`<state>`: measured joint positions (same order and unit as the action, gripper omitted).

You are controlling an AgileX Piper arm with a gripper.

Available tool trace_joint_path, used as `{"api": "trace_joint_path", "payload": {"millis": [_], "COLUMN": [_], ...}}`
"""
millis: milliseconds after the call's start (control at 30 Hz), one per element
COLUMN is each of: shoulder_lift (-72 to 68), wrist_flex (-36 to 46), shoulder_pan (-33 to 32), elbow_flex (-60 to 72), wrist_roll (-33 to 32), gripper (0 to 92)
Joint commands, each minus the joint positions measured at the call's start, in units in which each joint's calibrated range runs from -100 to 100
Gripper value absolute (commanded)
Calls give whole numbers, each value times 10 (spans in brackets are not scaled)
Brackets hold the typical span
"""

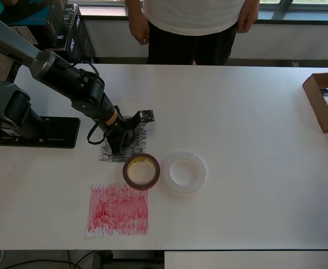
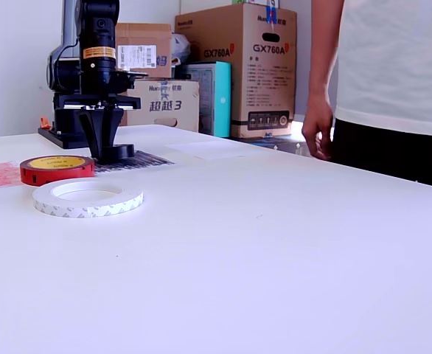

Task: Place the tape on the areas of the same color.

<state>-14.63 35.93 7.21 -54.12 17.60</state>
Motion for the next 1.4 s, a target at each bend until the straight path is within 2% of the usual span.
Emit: {"api": "trace_joint_path", "payload": {"millis": [0, 300, 400, 667, 800, 1100, 1367], "shoulder_lift": [-2, -5, -6, -6, -4, 10, 98], "wrist_flex": [6, 6, 6, 6, 7, 6, 14], "shoulder_pan": [2, -3, -4, -5, -21, -29, -28], "elbow_flex": [6, -3, -3, -4, -4, 9, 3], "wrist_roll": [-1, 0, 4, 5, 6, 5, 4], "gripper": [0, 2, 35, 371, 461, 485, 484]}}
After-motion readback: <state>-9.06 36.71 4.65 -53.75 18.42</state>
